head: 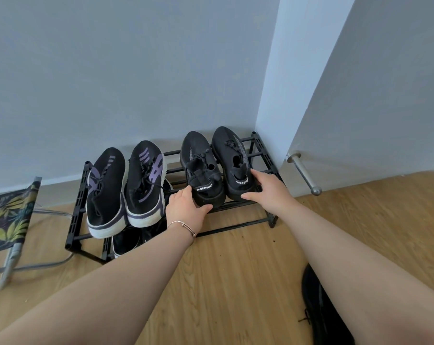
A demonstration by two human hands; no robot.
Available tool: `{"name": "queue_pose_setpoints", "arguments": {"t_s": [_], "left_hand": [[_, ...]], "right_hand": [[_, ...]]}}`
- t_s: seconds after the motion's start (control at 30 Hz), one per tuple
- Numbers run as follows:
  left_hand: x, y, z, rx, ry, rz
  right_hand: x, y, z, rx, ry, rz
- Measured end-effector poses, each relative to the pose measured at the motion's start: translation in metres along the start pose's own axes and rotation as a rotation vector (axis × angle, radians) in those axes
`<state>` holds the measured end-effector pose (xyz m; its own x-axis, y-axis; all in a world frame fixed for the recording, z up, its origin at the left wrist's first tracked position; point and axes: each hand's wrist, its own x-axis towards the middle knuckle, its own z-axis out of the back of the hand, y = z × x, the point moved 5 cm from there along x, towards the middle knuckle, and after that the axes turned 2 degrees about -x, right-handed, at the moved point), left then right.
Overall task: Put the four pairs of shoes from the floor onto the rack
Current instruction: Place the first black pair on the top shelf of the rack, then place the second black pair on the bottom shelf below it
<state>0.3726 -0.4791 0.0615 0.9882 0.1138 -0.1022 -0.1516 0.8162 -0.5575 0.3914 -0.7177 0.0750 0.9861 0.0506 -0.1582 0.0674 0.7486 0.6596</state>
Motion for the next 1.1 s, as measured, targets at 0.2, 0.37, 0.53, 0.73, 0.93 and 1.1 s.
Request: {"name": "queue_pose_setpoints", "arguments": {"t_s": [0.2, 0.37, 0.53, 0.73, 0.93, 1.1], "left_hand": [[-0.003, 0.002, -0.002, 0.027, -0.001, -0.011], [-0.007, -0.003, 0.003, 0.119, 0.019, -0.045], [-0.018, -0.009, 0.013, 0.176, 0.07, -0.064], [-0.049, -0.015, 0.009, 0.238, 0.146, -0.037], [-0.078, -0.028, 0.004, 0.394, 0.135, -0.175], [-0.102, -0.048, -0.005, 0.526, 0.153, -0.388]], "right_hand": [[-0.002, -0.002, -0.002, -0.028, -0.022, 0.0], [-0.01, 0.003, -0.004, -0.067, -0.105, 0.022], [-0.031, 0.014, -0.008, -0.152, -0.14, -0.007], [-0.079, 0.017, -0.009, -0.423, -0.165, 0.008], [-0.133, 0.003, 0.001, -0.569, -0.2, 0.007], [-0.175, -0.024, 0.015, -0.638, -0.194, -0.049]]}}
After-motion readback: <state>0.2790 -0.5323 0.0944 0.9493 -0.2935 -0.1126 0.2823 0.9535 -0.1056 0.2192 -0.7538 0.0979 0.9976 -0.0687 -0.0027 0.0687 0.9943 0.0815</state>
